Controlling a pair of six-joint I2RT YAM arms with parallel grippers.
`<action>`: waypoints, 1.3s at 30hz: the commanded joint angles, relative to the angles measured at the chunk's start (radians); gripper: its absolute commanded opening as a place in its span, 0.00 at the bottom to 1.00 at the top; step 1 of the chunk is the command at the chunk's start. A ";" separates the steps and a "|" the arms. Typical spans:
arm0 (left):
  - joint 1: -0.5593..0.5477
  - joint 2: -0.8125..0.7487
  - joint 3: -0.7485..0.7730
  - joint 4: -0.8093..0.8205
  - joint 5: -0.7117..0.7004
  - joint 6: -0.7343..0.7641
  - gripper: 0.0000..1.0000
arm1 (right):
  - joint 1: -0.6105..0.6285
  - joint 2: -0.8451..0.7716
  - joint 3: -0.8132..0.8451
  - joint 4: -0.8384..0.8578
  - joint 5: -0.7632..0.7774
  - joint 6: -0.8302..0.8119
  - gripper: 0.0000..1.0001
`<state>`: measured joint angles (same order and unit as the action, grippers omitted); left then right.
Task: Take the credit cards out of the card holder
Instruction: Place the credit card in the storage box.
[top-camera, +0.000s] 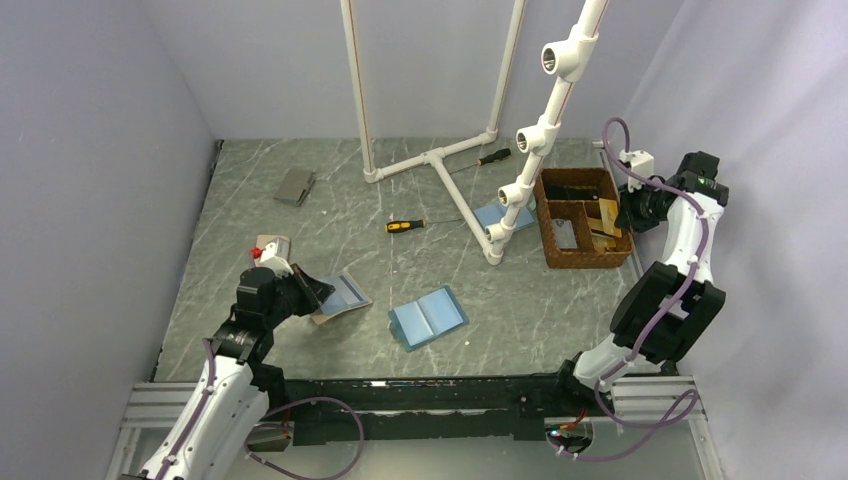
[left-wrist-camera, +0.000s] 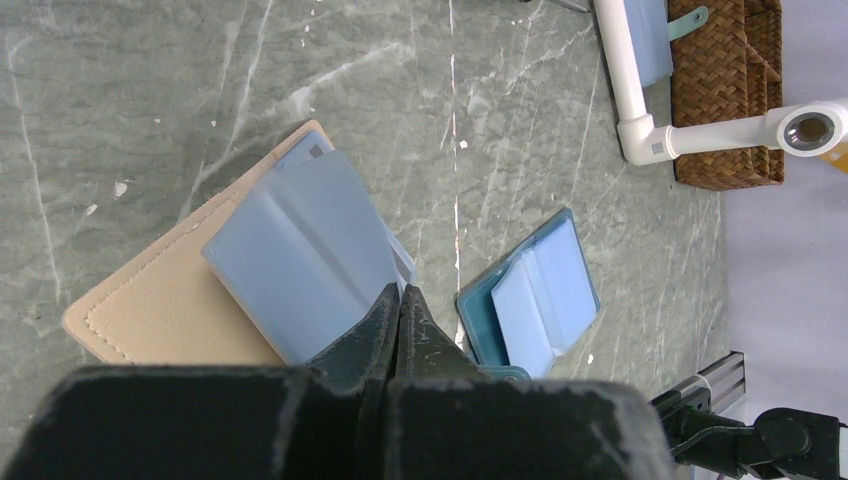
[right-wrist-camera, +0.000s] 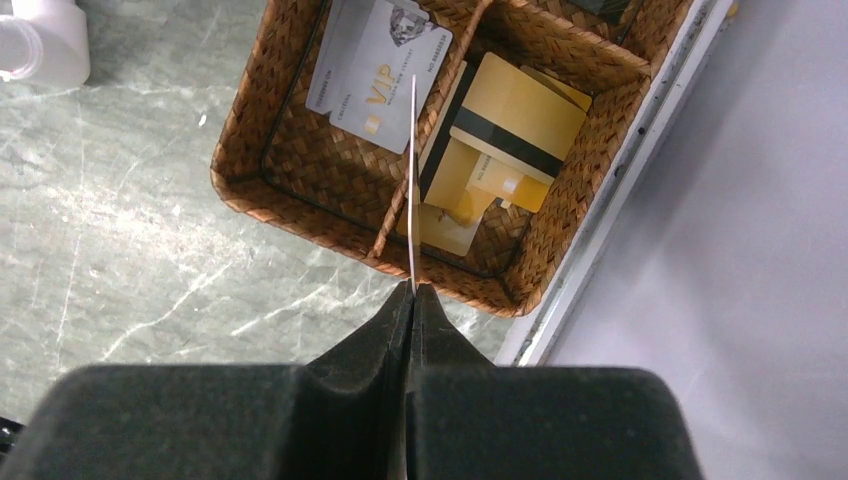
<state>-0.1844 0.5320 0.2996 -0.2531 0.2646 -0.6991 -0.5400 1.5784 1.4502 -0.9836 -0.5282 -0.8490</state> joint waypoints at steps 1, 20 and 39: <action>0.005 -0.008 0.049 0.041 0.005 0.013 0.00 | 0.003 0.025 0.057 0.032 -0.007 0.056 0.00; 0.005 -0.002 0.052 0.041 0.001 0.017 0.00 | 0.033 0.153 0.133 0.018 0.069 0.121 0.00; 0.007 0.010 0.054 0.044 0.001 0.019 0.00 | 0.080 0.278 0.159 0.053 0.181 0.221 0.09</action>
<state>-0.1837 0.5407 0.3000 -0.2527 0.2642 -0.6941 -0.4744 1.8389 1.5707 -0.9771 -0.4118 -0.6899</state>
